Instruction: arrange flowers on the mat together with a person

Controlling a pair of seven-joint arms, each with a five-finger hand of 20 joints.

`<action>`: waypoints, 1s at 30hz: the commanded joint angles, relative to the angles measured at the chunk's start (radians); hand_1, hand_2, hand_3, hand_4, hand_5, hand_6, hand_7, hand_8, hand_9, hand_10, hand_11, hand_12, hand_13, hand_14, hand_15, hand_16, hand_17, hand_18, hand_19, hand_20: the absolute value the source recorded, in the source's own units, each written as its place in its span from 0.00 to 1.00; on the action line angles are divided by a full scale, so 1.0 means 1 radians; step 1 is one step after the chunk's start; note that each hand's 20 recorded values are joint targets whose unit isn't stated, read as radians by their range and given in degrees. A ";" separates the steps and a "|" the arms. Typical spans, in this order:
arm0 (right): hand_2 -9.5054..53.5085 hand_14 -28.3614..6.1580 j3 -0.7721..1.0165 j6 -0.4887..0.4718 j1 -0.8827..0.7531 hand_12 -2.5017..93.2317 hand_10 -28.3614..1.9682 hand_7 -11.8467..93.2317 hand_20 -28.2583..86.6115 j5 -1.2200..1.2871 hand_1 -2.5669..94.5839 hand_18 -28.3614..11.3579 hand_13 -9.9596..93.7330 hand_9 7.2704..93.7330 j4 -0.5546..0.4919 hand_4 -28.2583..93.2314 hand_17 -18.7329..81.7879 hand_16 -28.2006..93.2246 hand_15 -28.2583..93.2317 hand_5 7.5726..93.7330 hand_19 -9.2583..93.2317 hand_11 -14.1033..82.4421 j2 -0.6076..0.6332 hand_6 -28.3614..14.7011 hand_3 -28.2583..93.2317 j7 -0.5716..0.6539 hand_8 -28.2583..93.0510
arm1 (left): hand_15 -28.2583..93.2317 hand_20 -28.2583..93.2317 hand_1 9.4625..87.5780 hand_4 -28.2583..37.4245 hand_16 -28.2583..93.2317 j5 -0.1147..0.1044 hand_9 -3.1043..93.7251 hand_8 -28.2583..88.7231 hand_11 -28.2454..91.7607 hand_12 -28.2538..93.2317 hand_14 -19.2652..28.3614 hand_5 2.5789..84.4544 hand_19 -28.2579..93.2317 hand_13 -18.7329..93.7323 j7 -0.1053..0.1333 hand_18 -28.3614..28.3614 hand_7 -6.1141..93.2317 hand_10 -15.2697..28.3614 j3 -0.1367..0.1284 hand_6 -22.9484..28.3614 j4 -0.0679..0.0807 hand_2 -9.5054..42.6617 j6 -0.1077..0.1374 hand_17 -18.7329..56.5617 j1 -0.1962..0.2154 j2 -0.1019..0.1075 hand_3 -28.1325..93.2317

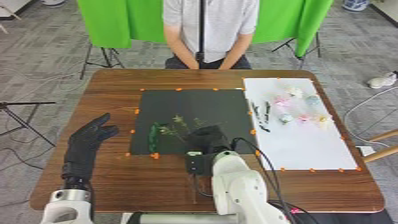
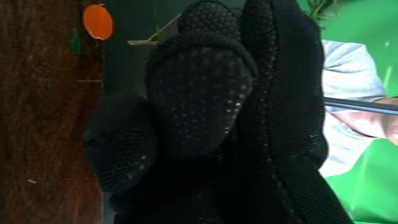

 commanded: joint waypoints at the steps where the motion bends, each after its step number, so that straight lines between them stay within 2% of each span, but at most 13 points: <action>1: 0.00 0.80 -0.004 0.018 -0.012 0.27 0.60 0.38 0.50 -0.001 0.95 0.57 1.00 1.00 0.036 0.57 0.92 0.33 0.67 0.87 0.90 0.42 -0.008 0.57 0.00 0.010 0.33 | 0.49 0.39 0.21 0.16 0.26 0.006 0.56 0.19 0.44 0.37 0.78 0.55 0.36 0.50 -0.016 0.76 0.19 0.69 0.001 0.50 -0.004 0.09 0.005 0.29 0.010 0.000 0.78; 10: 0.00 0.80 -0.008 -0.002 -0.026 0.27 0.58 0.38 0.50 -0.001 0.94 0.57 1.00 1.00 0.034 0.57 0.92 0.33 0.67 0.86 0.90 0.41 0.000 0.57 0.00 0.012 0.33 | 0.49 0.39 0.21 0.17 0.26 0.006 0.56 0.19 0.44 0.37 0.78 0.55 0.36 0.50 -0.017 0.76 0.19 0.69 0.000 0.50 -0.005 0.09 0.002 0.29 0.012 0.001 0.78; 21: 0.00 0.78 0.006 -0.092 -0.038 0.28 0.58 0.37 0.51 -0.007 0.92 0.55 1.00 1.00 0.034 0.55 0.91 0.34 0.65 0.84 0.90 0.39 0.007 0.57 0.00 0.016 0.33 | 0.50 0.39 0.21 0.16 0.26 0.006 0.55 0.19 0.44 0.37 0.78 0.55 0.36 0.49 -0.020 0.76 0.19 0.69 -0.001 0.50 -0.003 0.09 -0.002 0.29 0.008 0.001 0.78; 30: 0.00 0.77 0.003 -0.110 -0.044 0.27 0.57 0.34 0.51 -0.065 0.90 0.55 1.00 0.99 0.042 0.55 0.90 0.35 0.64 0.84 0.90 0.40 0.017 0.57 0.00 -0.007 0.33 | 0.49 0.39 0.21 0.16 0.26 0.007 0.55 0.19 0.44 0.37 0.78 0.55 0.36 0.49 -0.020 0.76 0.19 0.69 -0.005 0.50 -0.004 0.09 -0.001 0.29 0.008 0.000 0.78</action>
